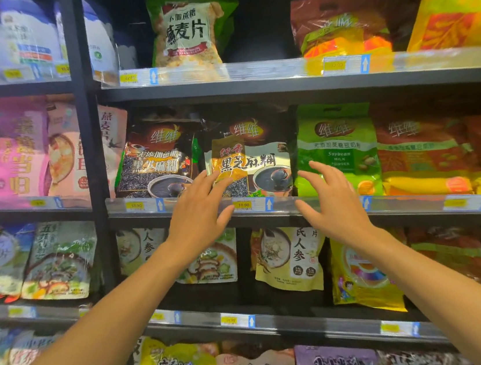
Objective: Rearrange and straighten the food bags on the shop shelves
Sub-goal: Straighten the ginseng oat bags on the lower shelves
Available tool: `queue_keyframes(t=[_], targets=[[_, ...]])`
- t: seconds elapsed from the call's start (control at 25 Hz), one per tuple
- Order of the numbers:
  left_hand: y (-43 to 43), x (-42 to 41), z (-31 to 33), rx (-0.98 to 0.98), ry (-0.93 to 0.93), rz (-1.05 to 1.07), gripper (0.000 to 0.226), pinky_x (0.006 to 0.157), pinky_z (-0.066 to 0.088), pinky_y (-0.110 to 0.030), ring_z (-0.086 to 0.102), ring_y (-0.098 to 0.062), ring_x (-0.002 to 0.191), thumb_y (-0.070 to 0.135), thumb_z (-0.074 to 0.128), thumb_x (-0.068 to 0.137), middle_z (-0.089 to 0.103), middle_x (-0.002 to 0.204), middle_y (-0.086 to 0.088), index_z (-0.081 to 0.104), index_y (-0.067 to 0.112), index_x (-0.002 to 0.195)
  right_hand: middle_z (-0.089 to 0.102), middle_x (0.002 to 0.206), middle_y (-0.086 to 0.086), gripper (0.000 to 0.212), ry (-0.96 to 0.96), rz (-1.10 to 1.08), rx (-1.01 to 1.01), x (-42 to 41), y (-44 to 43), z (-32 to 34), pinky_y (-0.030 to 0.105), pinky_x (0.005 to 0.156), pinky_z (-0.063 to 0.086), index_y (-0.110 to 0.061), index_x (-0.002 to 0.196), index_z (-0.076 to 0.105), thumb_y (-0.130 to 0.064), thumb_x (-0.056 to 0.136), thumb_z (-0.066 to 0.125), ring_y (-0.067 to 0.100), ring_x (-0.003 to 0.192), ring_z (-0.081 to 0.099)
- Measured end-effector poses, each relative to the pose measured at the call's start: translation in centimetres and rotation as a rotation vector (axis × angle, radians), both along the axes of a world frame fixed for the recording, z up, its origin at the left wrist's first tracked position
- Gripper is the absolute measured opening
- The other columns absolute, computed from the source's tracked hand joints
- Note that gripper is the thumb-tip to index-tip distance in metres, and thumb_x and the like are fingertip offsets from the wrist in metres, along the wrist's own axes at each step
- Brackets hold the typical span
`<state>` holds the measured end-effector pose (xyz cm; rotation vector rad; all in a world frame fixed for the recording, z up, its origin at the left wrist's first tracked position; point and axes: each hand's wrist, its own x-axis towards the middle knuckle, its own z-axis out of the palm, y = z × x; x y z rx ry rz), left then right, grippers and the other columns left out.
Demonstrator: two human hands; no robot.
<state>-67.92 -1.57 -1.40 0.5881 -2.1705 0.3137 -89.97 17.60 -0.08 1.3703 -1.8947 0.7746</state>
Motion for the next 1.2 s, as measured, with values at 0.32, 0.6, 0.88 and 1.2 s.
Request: queue_keyframes(t=[0.32,0.6,0.88,1.2], targets=[[7.8,1.6,-4.2,0.025,-0.036,0.004,0.054,0.117,0.038,-0.047,0.03,-0.023,0.153,0.045,0.057,0.1,0.042,0.16,0.0,0.046,0.027,0.149,0.046,0.154,0.002,0.054,0.004,0.078,0.0,0.6,7.4,-4.4,0.05,0.114,0.037,-0.023,0.142,0.057,-0.037,0.091,0.07,0.024,0.145,0.04],[12.6,1.8,-10.1,0.143,-0.091,0.013,0.053,0.118,0.039,-0.047,0.031,-0.023,0.153,0.047,0.056,0.1,0.042,0.159,0.002,0.047,0.029,0.149,0.049,0.152,0.001,0.058,-0.088,0.102,0.056,0.7,12.3,-10.5,0.05,0.111,0.044,-0.019,0.142,0.056,-0.036,0.088,0.071,0.024,0.143,0.043],[14.3,-0.8,-14.5,0.244,-0.169,0.01,0.057,0.12,0.036,-0.044,0.024,-0.021,0.156,0.051,0.052,0.101,0.033,0.165,0.004,0.041,0.032,0.153,0.046,0.155,-0.001,0.06,-0.208,0.058,0.133,-0.4,13.4,-15.5,0.048,0.115,0.041,-0.023,0.146,0.054,-0.039,0.09,0.069,0.022,0.145,0.041],[8.7,-6.6,-16.5,0.385,-0.183,-0.063,0.061,0.119,0.038,-0.045,0.026,-0.019,0.154,0.052,0.055,0.099,0.032,0.165,0.004,0.039,0.031,0.154,0.04,0.159,-0.005,0.065,-0.383,0.012,0.188,-4.3,9.1,-18.2,0.042,0.119,0.036,-0.025,0.151,0.045,-0.042,0.092,0.067,0.017,0.148,0.034]])
